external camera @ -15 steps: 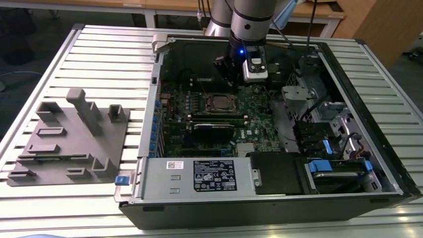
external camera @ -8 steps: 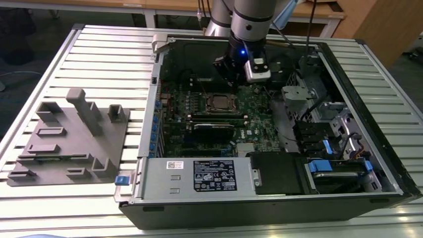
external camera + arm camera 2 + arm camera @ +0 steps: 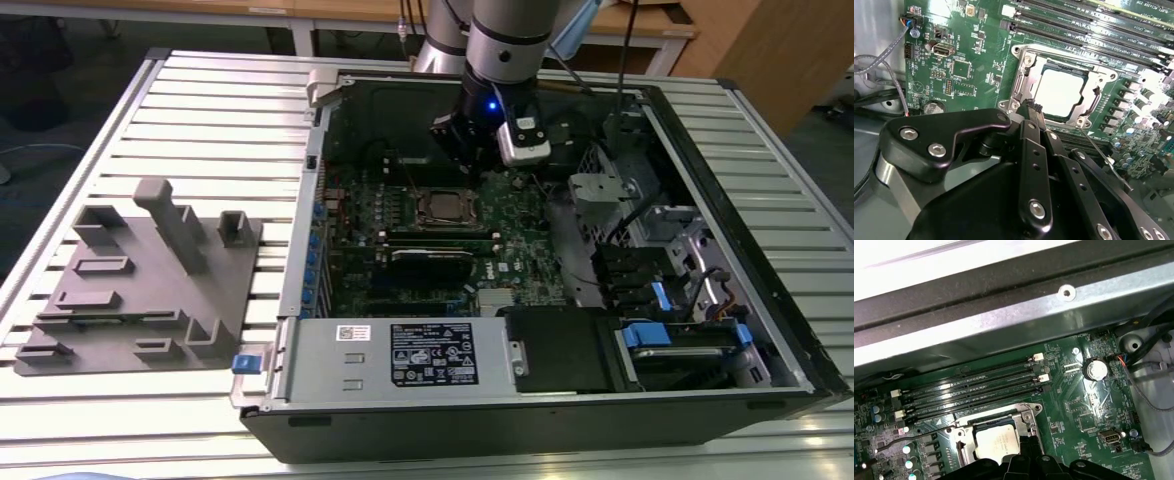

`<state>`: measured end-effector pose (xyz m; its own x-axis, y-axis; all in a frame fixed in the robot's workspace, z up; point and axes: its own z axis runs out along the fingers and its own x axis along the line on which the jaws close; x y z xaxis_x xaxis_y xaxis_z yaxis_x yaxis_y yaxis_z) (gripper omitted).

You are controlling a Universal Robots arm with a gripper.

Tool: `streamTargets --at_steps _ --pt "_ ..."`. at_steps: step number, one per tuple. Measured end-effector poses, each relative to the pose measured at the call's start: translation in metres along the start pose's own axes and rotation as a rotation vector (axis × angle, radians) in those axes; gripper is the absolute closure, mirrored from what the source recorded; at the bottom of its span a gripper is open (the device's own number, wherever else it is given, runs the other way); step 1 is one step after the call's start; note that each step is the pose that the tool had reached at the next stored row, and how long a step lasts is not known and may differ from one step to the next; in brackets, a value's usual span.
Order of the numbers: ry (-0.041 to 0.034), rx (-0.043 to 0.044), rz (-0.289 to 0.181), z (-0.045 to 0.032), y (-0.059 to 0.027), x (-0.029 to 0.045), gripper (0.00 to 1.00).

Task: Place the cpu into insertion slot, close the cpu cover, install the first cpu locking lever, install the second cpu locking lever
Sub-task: 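Close the cpu cover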

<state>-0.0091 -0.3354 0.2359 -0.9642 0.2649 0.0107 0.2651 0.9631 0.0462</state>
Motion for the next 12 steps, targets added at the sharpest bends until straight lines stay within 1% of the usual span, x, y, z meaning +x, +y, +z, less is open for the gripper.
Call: streamTargets --at_steps 5,7,12 --pt "0.0002 0.0000 -0.004 0.0000 0.0000 0.0000 0.89" --pt "0.0012 0.0004 -0.027 0.0000 0.0000 0.0000 0.89" --pt "0.0047 0.0011 -0.102 0.0000 0.0000 0.0000 0.89"
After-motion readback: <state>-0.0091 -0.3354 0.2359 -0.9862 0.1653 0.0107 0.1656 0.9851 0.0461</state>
